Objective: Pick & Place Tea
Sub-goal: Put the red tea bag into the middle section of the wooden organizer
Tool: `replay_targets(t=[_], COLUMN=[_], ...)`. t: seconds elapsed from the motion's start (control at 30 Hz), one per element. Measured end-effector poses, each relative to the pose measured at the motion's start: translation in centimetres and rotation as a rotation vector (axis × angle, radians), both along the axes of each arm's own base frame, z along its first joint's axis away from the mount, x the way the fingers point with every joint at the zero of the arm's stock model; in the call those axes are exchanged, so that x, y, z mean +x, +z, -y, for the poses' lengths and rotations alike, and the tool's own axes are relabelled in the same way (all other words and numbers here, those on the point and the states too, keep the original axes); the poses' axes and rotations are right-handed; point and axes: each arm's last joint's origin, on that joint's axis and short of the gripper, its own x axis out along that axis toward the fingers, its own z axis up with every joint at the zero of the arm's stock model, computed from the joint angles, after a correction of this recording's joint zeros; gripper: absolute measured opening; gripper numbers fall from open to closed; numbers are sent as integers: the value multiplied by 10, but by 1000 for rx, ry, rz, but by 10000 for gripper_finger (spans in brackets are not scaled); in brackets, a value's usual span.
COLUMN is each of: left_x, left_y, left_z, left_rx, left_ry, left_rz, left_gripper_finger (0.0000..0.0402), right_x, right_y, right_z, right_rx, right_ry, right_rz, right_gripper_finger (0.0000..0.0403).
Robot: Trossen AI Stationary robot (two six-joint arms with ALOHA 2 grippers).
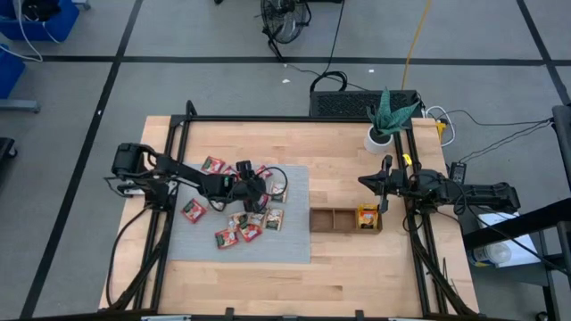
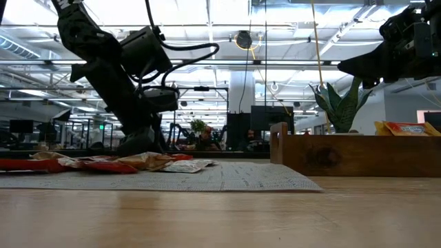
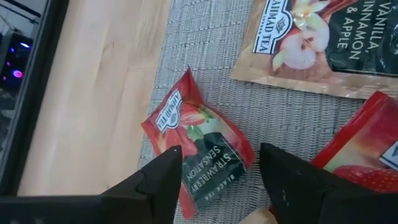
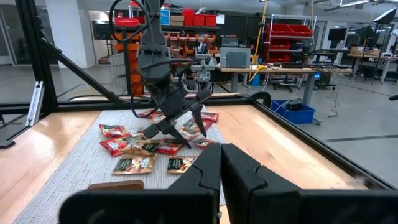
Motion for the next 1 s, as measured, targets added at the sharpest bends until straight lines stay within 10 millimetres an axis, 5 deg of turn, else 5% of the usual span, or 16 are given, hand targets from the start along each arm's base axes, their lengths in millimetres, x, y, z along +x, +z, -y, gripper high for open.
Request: replay_targets(t=[0.4, 1.0], left_x=[-1, 10], left_y=[-2, 13], left_z=[0, 15], left_rx=[-130, 184], left_ry=[24, -57], left_rz=[27, -24], left_gripper_finger=[11, 22], right_x=[0, 0], right_y=[0, 0], right_z=[0, 0], right_rx=[0, 0], right_ry=[0, 0], right_rz=[0, 0], right_gripper_finger=[0, 0])
